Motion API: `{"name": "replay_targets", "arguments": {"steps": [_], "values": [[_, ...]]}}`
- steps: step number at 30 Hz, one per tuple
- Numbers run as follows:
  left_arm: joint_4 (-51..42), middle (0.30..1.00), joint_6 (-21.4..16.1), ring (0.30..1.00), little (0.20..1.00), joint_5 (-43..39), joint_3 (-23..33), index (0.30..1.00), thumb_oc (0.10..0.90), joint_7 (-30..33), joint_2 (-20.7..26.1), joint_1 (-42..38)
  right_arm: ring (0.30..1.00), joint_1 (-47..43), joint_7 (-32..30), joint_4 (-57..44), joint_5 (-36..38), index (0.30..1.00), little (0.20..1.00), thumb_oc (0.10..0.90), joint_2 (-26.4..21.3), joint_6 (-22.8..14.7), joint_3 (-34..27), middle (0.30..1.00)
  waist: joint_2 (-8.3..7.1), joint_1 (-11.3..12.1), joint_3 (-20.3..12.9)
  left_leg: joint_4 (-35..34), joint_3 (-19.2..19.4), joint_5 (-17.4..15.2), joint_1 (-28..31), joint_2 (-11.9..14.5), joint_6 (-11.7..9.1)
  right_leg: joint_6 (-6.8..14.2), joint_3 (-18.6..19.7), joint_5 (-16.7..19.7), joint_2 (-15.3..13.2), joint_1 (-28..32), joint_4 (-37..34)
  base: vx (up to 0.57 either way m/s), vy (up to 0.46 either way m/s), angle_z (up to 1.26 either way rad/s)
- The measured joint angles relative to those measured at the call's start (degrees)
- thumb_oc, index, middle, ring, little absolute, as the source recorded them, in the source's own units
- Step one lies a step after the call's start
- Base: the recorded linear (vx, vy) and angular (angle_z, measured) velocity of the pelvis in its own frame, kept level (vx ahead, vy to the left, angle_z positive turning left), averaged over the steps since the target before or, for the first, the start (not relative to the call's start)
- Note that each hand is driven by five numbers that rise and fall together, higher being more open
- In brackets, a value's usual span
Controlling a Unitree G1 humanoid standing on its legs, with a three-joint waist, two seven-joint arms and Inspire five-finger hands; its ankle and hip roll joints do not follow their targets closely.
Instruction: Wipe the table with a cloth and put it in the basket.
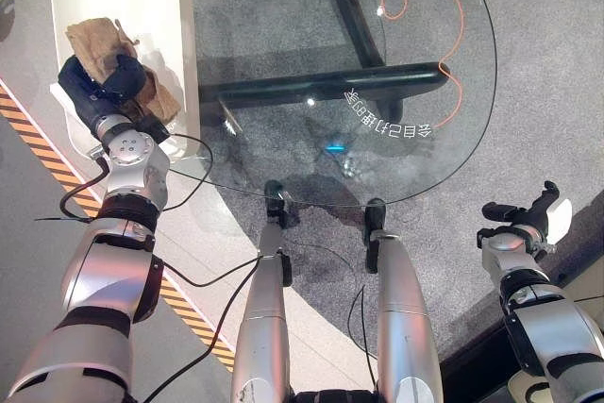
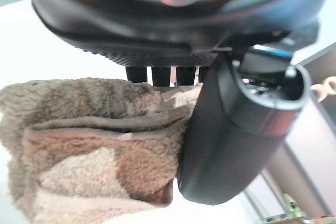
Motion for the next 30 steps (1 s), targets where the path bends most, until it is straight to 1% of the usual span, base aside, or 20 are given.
{"name": "replay_targets", "arguments": {"steps": [1, 5, 8, 9, 10, 11, 12, 13, 17, 23, 30], "values": [[0.3, 0.3, 0.4, 0.3, 0.2, 0.0, 0.0, 0.3, 0.1, -0.6, 0.0, -0.1, 0.9, 0.0, 0.0, 0.0, 0.0, 0.9, 0.9, 0.8, 0.0, 0.0, 0.0, 0.9, -0.01, 0.0, 0.0, 0.0, 0.0, 0.0, 0.0, 0.0, 0.0, 0.0, 0.0, 0.0, 0.0, 0.0, 0.0, 0.0, 0.0, 0.0], [1.5, 0.3, 4.2, 0.3, 0.2, 1.1, -0.3, 0.3, 0.1, -1.8, 0.5, -0.9, 0.9, -0.2, 0.0, 0.0, 0.0, 0.9, 0.9, 0.8, 0.0, 0.1, 0.0, 0.9, -0.21, -0.1, 0.0, 0.2, 0.0, 0.0, -0.9, 0.0, 0.0, 0.0, 0.0, 0.0, 0.1, -0.7, 0.0, 0.0, 0.0, 0.0], [2.9, 0.3, 6.0, 0.3, 0.2, 2.1, -2.3, 0.3, 0.1, -3.0, 1.6, -1.1, 0.9, -0.4, 0.6, 0.0, 0.0, 0.9, 0.9, 0.8, 0.1, 0.7, 0.0, 0.9, -0.85, -0.6, 0.0, 0.3, 0.0, 0.0, -1.2, 0.0, 0.0, 0.1, 0.0, 0.1, 0.0, -0.9, 0.1, 0.0, 0.0, 0.0], [3.7, 0.354, 6.6, 0.354, 0.263, 2.5, -2.3, 0.354, 0.163, -3.1, 1.8, -1.3, 0.9, -0.4, 0.8, -0.1, -0.1, 0.9, 0.9, 0.8, 0.1, 0.7, 0.0, 0.9, -1.06, -0.7, 0.0, 0.3, 0.0, 0.0, -1.2, 0.0, 0.0, 0.1, 0.0, 0.1, 0.0, -0.9, 0.1, 0.0, 0.0, 0.0], [4.0, 0.491, 6.9, 0.491, 0.422, 2.6, -2.3, 0.491, 0.322, -3.1, 1.9, -1.4, 0.9, -0.5, 0.9, -0.1, -0.1, 0.9, 0.9, 0.8, 0.1, 0.6, 0.0, 0.9, -1.14, -0.8, 0.0, 0.3, 0.0, 0.0, -1.2, 0.0, 0.0, 0.1, 0.0, 0.1, 0.0, -0.9, 0.1, 0.0, 0.0, 0.0], [4.4, 0.491, 7.4, 0.491, 0.422, 2.7, -2.3, 0.491, 0.322, -3.1, 2.0, -1.4, 0.9, -0.5, 1.0, -0.1, -0.1, 0.9, 0.9, 0.8, 0.1, 0.6, 0.0, 0.9, -1.21, -0.9, 0.0, 0.3, 0.0, 0.0, -1.2, 0.0, 0.0, 0.1, 0.0, 0.1, 0.0, -0.9, 0.1, 0.0, 0.0, 0.0], [4.6, 0.575, 8.1, 0.575, 0.521, 2.8, -2.3, 0.575, 0.421, -3.1, 2.0, -1.5, 0.9, -0.5, 1.0, -0.1, -0.1, 0.9, 0.9, 0.8, 0.1, 0.6, 0.0, 0.9, -1.21, -1.0, 0.0, 0.3, 0.0, 0.0, -1.2, 0.0, 0.0, 0.1, 0.0, 0.1, 0.1, -0.9, 0.2, 0.0, 0.0, 0.0], [4.7, 0.9, 8.8, 0.9, 0.9, 2.8, -2.3, 0.9, 0.8, -3.2, 2.0, -1.6, 0.9, -0.4, 1.1, -0.1, -0.1, 0.9, 0.9, 0.8, 0.1, 0.6, 0.0, 0.9, -1.21, -1.1, 0.0, 0.4, 0.0, 0.0, -1.2, 0.0, 0.0, 0.1, 0.0, 0.1, 0.1, -1.0, 0.3, 0.0, 0.0, 0.0], [4.8, 0.9, 9.2, 0.9, 0.9, 2.9, -2.4, 0.9, 0.8, -4.3, 2.0, -2.4, 0.9, -0.5, 1.1, -0.1, -0.1, 0.9, 0.9, 0.8, 0.1, 0.6, 0.0, 0.9, -1.21, -1.1, 0.0, 0.3, -0.1, 0.0, -1.2, 0.1, 0.0, 0.0, 0.0, 0.1, 0.1, -1.2, 0.4, 0.0, 0.0, 0.0], [4.7, 0.9, 9.4, 0.9, 0.9, 3.0, -2.6, 0.9, 0.8, -4.4, 2.5, -4.0, 0.9, -0.9, 1.1, -0.1, -0.2, 0.9, 0.9, 0.8, 0.1, 0.6, 0.0, 0.9, -1.21, -1.0, 0.0, 0.3, -0.1, 0.0, -1.2, 0.1, 0.0, -0.1, 0.0, 0.2, 0.1, -1.2, 0.3, 0.0, 0.0, 0.0], [4.7, 0.9, 9.4, 0.9, 0.9, 3.4, -2.8, 0.9, 0.8, -4.4, 4.2, -4.6, 0.9, -1.0, 1.1, -0.1, -0.3, 0.9, 0.9, 0.8, 0.1, 0.6, 0.6, 0.9, -1.2, -1.1, 0.0, 0.3, 0.0, 0.1, -1.2, 0.1, -0.1, -0.1, 0.0, 0.2, 0.2, -1.2, 0.5, 0.0, 0.0, 0.0]]}}
